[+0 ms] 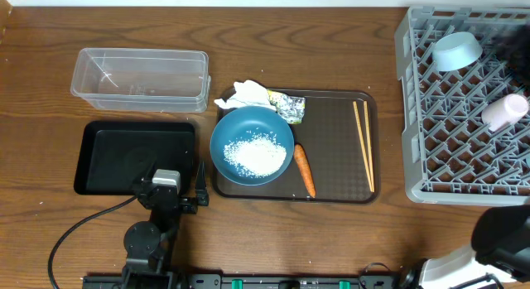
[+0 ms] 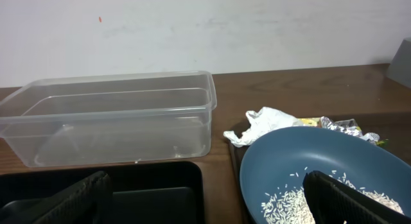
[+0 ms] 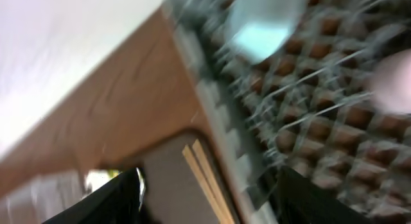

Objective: Sort waste into correct bins and load items into the dishwasher rack
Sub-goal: 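Reach the right gripper to the chopsticks and grasp one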

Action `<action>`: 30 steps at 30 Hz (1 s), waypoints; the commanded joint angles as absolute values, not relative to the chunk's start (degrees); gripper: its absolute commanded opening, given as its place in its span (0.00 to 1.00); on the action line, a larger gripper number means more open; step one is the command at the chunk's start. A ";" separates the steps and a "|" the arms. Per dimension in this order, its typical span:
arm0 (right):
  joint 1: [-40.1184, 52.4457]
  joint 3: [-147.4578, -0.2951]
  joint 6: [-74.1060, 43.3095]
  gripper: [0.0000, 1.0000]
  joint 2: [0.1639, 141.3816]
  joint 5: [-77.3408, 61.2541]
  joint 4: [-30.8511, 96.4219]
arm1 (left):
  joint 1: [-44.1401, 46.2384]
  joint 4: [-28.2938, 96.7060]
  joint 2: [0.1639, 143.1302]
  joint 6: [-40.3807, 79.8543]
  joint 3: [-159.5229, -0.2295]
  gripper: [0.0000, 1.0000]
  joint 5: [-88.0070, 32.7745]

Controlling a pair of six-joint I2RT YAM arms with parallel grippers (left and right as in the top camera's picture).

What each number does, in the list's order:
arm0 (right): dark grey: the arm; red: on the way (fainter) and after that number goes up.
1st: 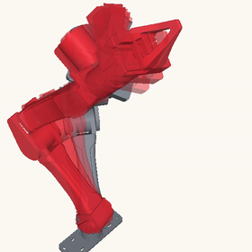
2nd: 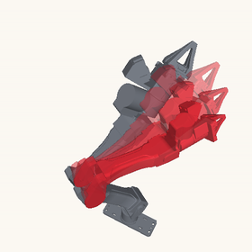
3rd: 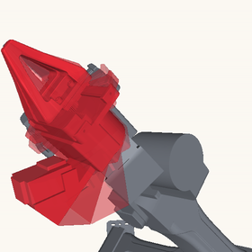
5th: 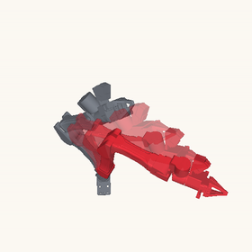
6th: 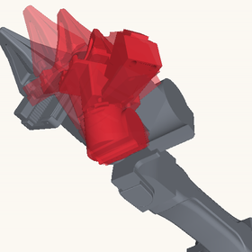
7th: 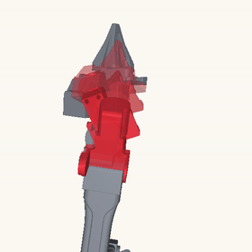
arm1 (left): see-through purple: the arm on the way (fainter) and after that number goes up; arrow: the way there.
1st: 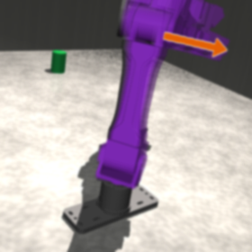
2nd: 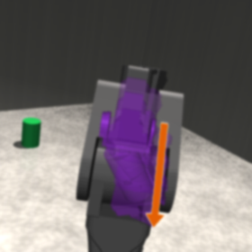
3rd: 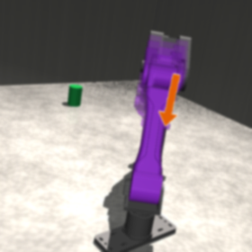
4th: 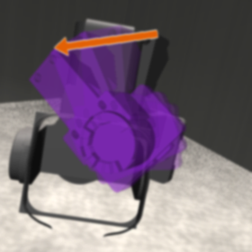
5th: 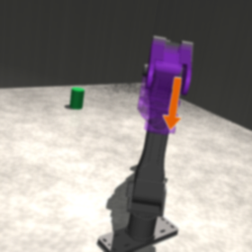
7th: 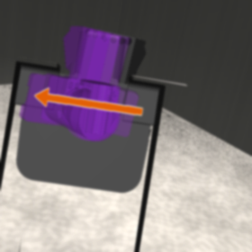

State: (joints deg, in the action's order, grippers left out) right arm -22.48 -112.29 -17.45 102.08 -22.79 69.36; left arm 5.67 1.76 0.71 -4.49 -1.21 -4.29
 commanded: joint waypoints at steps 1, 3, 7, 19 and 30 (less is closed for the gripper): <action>-15.25 -112.18 -12.49 0.68 102.48 -22.31 71.29 | 5.43 3.64 0.60 -4.23 -0.23 0.98 -4.89; -10.13 -110.80 -10.02 0.68 102.89 -22.31 71.55 | 5.43 3.64 0.60 -4.23 -0.23 0.98 -4.89; 0.71 -105.80 -7.88 0.71 103.61 -21.08 68.95 | 5.43 3.64 0.60 -4.23 -0.23 0.98 -4.89; 20.47 -89.86 -17.72 0.81 106.41 -6.13 58.54 | 5.43 3.64 0.60 -4.21 -0.23 0.98 -4.89; 18.61 -84.71 -22.22 0.99 106.43 11.57 58.17 | 5.43 3.64 0.60 -4.23 -0.23 0.98 -4.89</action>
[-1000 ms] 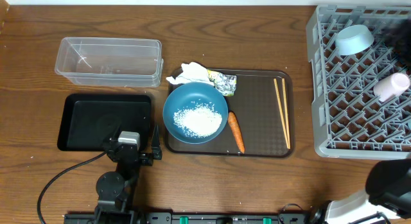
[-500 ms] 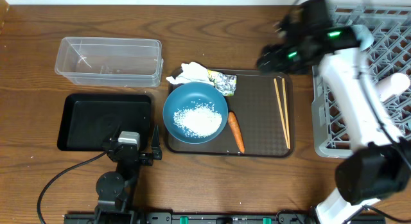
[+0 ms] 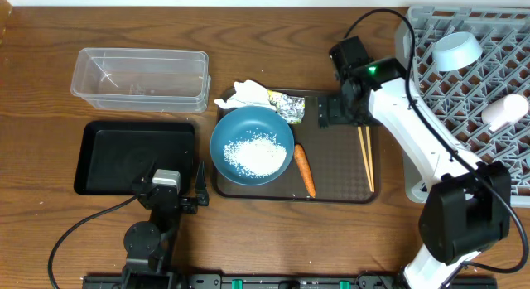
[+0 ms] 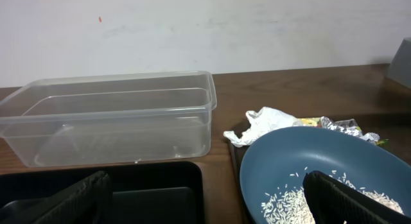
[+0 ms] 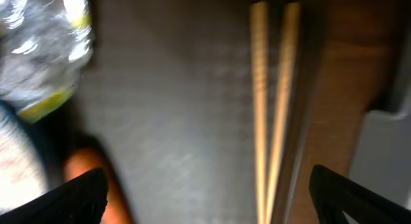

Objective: Sort waste into correct bins and load items into the dishwasher rack
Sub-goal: 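Reach the right gripper to the chopsticks and grasp one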

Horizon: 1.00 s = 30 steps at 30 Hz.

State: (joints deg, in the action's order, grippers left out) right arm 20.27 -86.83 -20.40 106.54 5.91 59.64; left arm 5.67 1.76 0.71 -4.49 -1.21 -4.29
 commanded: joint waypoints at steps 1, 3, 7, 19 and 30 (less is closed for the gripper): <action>17.98 -83.53 -22.22 0.99 106.43 10.83 56.60 | 5.43 3.64 0.60 -4.23 -0.23 0.98 -4.89; 17.04 -81.19 -21.61 0.92 106.50 8.34 53.87 | 5.43 3.64 0.60 -4.23 -0.23 0.98 -4.89; 15.70 -76.69 -15.97 0.89 106.52 1.52 47.70 | 5.43 3.64 0.60 -4.23 -0.23 0.98 -4.89; 15.27 -69.38 -15.59 0.74 106.52 6.02 38.70 | 5.43 3.64 0.60 -4.23 -0.23 0.98 -4.89; 14.85 -67.05 -13.56 0.67 106.89 3.99 33.71 | 5.43 3.64 0.60 -4.23 -0.23 0.98 -4.89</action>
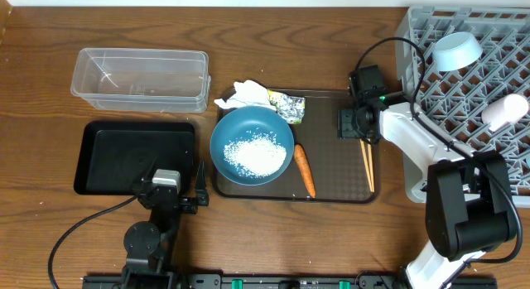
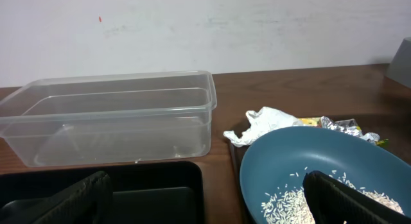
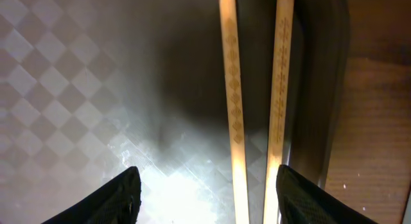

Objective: Sort waste into correct bins and load items into the dishwasher rack
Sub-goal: 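Reach the right gripper to the chopsticks and grasp one, then carry the chopstick to the rack and drop it in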

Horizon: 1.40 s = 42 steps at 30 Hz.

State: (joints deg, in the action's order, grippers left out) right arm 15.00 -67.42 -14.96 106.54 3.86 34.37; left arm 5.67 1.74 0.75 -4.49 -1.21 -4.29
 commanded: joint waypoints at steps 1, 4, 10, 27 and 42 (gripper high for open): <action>14.85 -67.05 -13.39 0.66 107.18 4.01 33.52 | 5.43 3.64 0.60 -4.23 -0.23 0.98 -4.89; 14.87 -67.05 -12.60 0.64 108.92 2.90 32.93 | 5.43 3.64 0.60 -4.23 -0.23 0.98 -4.89; 14.85 -67.05 -11.90 0.65 110.76 1.65 32.77 | 5.43 3.64 0.62 -4.23 -0.23 0.98 -4.89; 14.98 -67.64 -12.64 0.01 112.18 -4.64 34.46 | 5.43 3.64 0.60 -4.23 -0.23 0.98 -4.89; 1.52 -88.68 -7.29 0.01 98.56 -4.51 47.18 | 5.43 3.64 0.60 -4.23 -0.23 0.98 -4.89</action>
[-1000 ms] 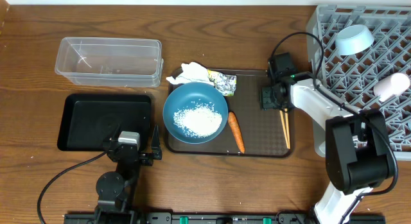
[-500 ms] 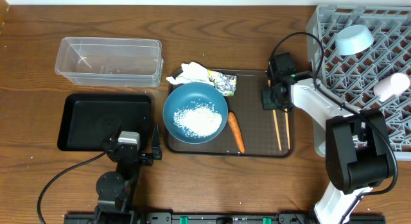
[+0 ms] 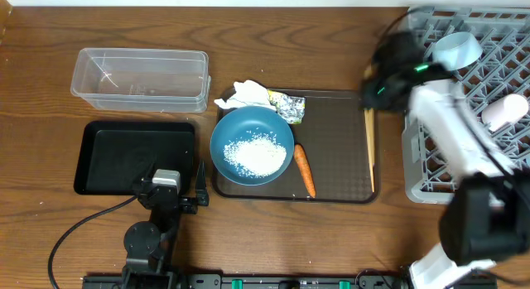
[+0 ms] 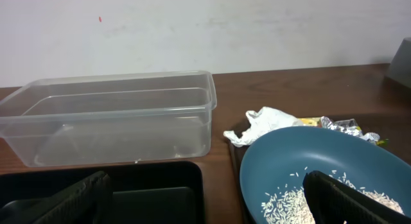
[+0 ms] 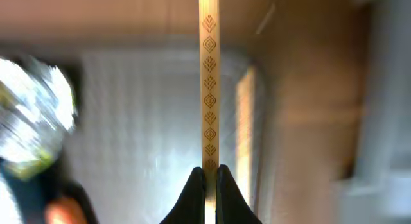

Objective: Sort waste into correct bins and load items into the dishwasher rack
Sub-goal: 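Carry the chopstick to the rack and drop it in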

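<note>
My right gripper (image 5: 209, 169) is shut on one patterned wooden chopstick (image 5: 209, 89), held above the right end of the brown tray (image 3: 335, 156). The overhead view shows that gripper (image 3: 377, 90) blurred beside the grey dishwasher rack (image 3: 464, 148). A second chopstick (image 3: 370, 152) lies on the tray. Also on the tray are a blue bowl (image 3: 251, 146) of rice, a carrot (image 3: 304, 170), a foil wrapper (image 3: 289, 106) and a white tissue (image 3: 244, 94). My left gripper (image 4: 205, 205) rests open near the black bin (image 3: 137, 156).
A clear plastic bin (image 3: 141, 78) stands behind the black bin at the left. In the rack lie a light blue bowl (image 3: 457, 50) and a pink cup (image 3: 505, 111). The left arm's cable trails over the table's front edge.
My right gripper was open and low over both chopsticks on the tray. It is now shut on one of them and higher, nearer the rack. The left arm has not moved.
At first my right arm was at the front right by the rack. Then it was over the tray beside the chopsticks, then low over them with the jaws open. Now it holds one chopstick above the tray, and the other remains lying there.
</note>
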Action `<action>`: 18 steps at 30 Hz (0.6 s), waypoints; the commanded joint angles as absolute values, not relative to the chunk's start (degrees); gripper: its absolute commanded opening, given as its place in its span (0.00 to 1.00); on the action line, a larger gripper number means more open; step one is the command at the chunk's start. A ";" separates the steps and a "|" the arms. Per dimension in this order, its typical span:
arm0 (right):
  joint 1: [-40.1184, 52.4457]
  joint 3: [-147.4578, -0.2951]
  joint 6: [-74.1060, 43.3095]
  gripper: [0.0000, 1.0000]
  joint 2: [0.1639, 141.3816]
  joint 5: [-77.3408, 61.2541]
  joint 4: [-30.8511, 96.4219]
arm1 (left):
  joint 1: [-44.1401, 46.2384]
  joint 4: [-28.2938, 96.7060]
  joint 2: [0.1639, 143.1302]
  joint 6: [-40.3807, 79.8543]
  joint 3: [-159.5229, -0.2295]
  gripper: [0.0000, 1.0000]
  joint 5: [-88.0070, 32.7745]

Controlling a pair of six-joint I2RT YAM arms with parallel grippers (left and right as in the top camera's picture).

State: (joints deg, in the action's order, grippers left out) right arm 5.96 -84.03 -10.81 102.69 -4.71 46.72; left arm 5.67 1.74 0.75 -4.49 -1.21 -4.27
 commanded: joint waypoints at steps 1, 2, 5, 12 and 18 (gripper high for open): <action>-0.01 -89.76 -6.61 0.01 98.24 -4.54 47.16 | 5.43 3.64 0.60 -4.23 -0.23 0.98 -4.89; -1.50 -90.70 -6.09 0.01 98.08 -4.54 47.18 | 5.43 3.64 0.60 -4.23 -0.23 0.98 -4.89; -5.87 -92.09 -3.64 0.01 98.10 -4.56 46.65 | 5.43 3.64 0.60 -4.23 -0.23 0.98 -4.89; -10.17 -92.07 -0.95 0.01 101.80 -4.54 45.58 | 5.43 3.64 0.60 -4.23 -0.23 0.98 -4.89; -10.20 -92.07 0.73 0.01 107.53 -3.36 44.10 | 5.43 3.64 0.60 -4.23 -0.23 0.98 -4.89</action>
